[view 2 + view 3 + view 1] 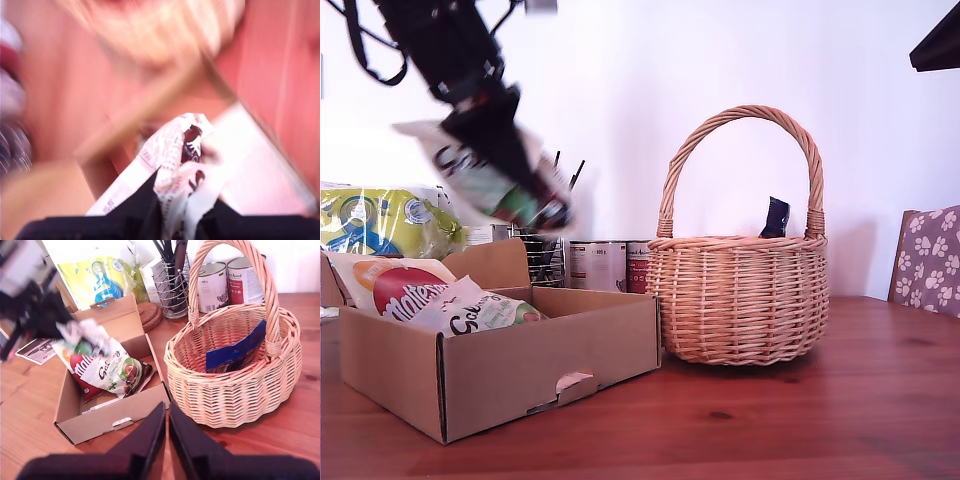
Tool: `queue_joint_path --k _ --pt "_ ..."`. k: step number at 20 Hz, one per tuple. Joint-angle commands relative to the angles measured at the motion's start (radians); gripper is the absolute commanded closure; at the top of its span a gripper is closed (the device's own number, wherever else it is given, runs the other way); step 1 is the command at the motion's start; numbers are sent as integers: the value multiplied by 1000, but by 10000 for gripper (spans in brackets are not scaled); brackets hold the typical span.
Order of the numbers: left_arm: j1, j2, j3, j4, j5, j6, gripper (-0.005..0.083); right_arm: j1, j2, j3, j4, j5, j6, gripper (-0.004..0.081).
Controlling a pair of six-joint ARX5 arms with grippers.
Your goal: Move the bags of Easter eggs from the cardboard box on the left into the woven basket on the right side.
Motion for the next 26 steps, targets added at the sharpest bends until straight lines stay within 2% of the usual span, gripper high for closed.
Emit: queue_joint_path --k 1,4,11,15,18,21,22,25,26 --pt "-14 -1 15 94 83 -49 752 6 0 -3 5 -5 -5 782" --pt "-44 25 15 302 193 -111 752 6 0 -3 3 -5 -5 782" --pt "-135 219 18 718 189 -121 752 6 0 -3 5 -5 -6 782" --pt "-159 340 24 880 177 -162 752 6 0 -3 5 -5 -6 782" --pt "-166 423 41 973 121 -166 752 6 0 -3 5 -5 -6 782" --pt "-166 483 62 993 111 -167 747 6 0 -3 5 -5 -6 782" --pt "-166 496 69 993 108 -167 718 6 0 -3 5 -5 -6 782" --pt "-167 505 78 994 108 -167 509 6 0 -3 4 -5 -6 782" --pt "-167 505 87 994 108 -171 482 6 0 -3 5 -5 -6 782"
